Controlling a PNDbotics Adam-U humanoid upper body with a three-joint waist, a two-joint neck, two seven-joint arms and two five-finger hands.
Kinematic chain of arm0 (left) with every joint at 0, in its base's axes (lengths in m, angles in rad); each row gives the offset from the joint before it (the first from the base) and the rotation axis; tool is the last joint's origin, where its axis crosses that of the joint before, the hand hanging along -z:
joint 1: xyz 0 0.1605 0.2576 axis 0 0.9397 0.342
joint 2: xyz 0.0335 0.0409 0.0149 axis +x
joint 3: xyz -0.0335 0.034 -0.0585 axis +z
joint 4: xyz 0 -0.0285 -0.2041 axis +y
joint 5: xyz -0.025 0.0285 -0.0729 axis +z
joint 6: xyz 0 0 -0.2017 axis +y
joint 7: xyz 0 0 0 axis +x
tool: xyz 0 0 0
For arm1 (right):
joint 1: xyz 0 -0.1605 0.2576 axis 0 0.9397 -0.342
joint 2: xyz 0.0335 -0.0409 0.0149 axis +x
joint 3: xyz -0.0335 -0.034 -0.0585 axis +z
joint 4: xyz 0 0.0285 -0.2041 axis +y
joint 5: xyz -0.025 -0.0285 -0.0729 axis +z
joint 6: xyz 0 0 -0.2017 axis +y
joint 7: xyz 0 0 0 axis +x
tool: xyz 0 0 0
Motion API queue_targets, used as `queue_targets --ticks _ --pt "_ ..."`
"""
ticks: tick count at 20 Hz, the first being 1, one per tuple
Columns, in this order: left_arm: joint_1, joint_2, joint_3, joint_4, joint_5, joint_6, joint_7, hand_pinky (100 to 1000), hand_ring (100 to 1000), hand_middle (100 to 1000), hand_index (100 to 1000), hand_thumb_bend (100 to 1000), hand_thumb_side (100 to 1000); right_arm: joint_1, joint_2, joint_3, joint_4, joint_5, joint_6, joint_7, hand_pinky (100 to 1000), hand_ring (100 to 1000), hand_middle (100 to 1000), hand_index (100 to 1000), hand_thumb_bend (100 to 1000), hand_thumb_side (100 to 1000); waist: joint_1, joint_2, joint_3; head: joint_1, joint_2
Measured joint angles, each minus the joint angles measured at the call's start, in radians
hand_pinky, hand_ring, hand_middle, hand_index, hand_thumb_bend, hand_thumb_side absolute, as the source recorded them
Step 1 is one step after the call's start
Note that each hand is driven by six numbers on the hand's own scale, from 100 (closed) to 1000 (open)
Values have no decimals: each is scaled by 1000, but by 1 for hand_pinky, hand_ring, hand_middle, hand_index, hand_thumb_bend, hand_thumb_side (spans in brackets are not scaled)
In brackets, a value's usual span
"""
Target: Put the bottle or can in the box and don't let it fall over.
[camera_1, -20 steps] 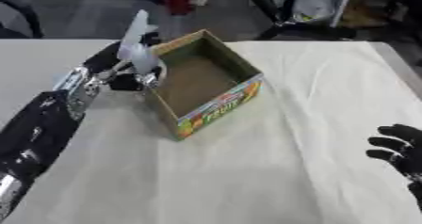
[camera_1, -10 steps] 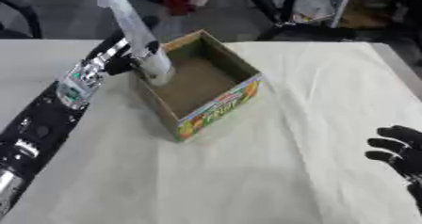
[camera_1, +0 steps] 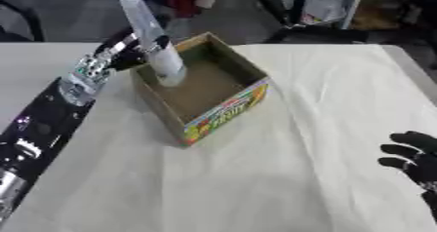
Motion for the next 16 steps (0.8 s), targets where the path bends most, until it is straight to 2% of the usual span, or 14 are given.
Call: queue_targets --ticks 2,4,5,6,7,8,10,11,12,13,14,15,16 --pt "0 -6 2 1 13 2 15 844 1000 940 1000 274 1000 0 0 0 0 0 0 0 755 795 788 838 100 470 0 0 0 -3 0" --pt "0 -12 2 6 22 1 21 822 1000 870 1000 232 1000 0 0 0 0 0 0 0 755 794 788 838 100 470 0 0 -1 -3 0" --pt "0 -12 2 10 24 0 22 781 1000 754 935 160 954 0 0 0 0 0 0 0 755 794 788 838 100 470 0 0 -1 -3 0" --pt "0 -12 2 11 26 -1 26 648 856 520 764 100 738 0 0 0 0 0 0 0 755 794 788 838 100 470 0 0 -1 -3 0" --pt "0 -13 5 14 34 -1 38 554 736 386 624 100 589 0 0 0 0 0 0 0 755 795 788 838 100 470 0 0 -1 -4 0" --pt "0 -13 9 16 47 2 57 481 647 321 551 100 553 0 0 0 0 0 0 0 755 794 788 838 100 470 0 0 -1 -4 0" --pt "0 -15 14 16 85 2 99 495 651 322 553 100 554 0 0 0 0 0 0 0 755 794 788 838 100 470 0 0 -1 -4 0" --pt "1 -16 14 16 105 0 117 637 862 562 782 100 725 0 0 0 0 0 0 0 756 795 788 838 100 470 0 0 -2 -4 0" --pt "1 -17 13 15 119 -3 129 751 1000 812 988 165 906 0 0 0 0 0 0 0 756 795 788 838 100 470 0 0 -2 -4 0" --pt "1 -17 8 14 125 -7 132 820 1000 900 1000 203 930 0 0 0 0 0 0 0 756 795 788 838 100 470 0 0 -2 -4 0" --pt "1 -17 2 12 125 -13 126 863 1000 947 1000 225 925 0 0 0 0 0 0 0 756 794 788 838 100 470 0 0 -2 -4 0" --pt "1 -17 -2 6 123 -23 118 863 1000 947 1000 225 925 0 0 0 0 0 0 0 756 795 788 838 100 470 0 0 -2 -4 0" --pt "1 -17 -4 2 120 -32 113 882 1000 996 1000 289 969 0 0 0 0 0 0 0 756 795 788 838 100 470 0 -1 -2 -4 0"
